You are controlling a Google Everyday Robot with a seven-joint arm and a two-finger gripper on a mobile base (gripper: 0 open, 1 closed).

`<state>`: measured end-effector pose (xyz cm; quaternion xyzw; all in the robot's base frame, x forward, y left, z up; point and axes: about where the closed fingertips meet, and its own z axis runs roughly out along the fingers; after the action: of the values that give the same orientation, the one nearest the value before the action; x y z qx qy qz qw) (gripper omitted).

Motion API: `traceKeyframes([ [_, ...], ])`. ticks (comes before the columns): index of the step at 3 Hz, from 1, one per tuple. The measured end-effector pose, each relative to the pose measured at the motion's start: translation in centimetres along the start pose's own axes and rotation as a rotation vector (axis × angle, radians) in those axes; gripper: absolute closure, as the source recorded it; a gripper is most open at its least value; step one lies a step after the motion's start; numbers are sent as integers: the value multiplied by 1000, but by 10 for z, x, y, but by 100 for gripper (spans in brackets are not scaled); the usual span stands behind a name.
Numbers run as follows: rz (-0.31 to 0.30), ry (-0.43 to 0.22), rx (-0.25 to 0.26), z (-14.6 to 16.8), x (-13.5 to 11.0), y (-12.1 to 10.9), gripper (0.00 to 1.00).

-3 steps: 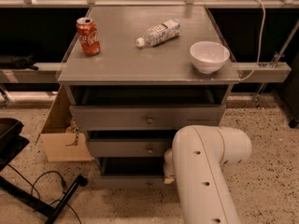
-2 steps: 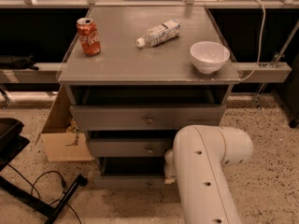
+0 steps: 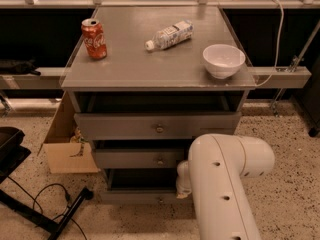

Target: Open bottom drawer

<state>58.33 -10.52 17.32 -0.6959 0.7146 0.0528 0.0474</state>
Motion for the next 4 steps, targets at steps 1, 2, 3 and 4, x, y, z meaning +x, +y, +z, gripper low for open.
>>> traceKeyframes([
  [1, 1, -2, -20, -1, 2, 10, 82],
  [2, 1, -2, -20, -1, 2, 10, 58],
  [3, 1, -2, -20, -1, 2, 10, 28],
  [4, 1, -2, -20, -1, 2, 10, 4],
])
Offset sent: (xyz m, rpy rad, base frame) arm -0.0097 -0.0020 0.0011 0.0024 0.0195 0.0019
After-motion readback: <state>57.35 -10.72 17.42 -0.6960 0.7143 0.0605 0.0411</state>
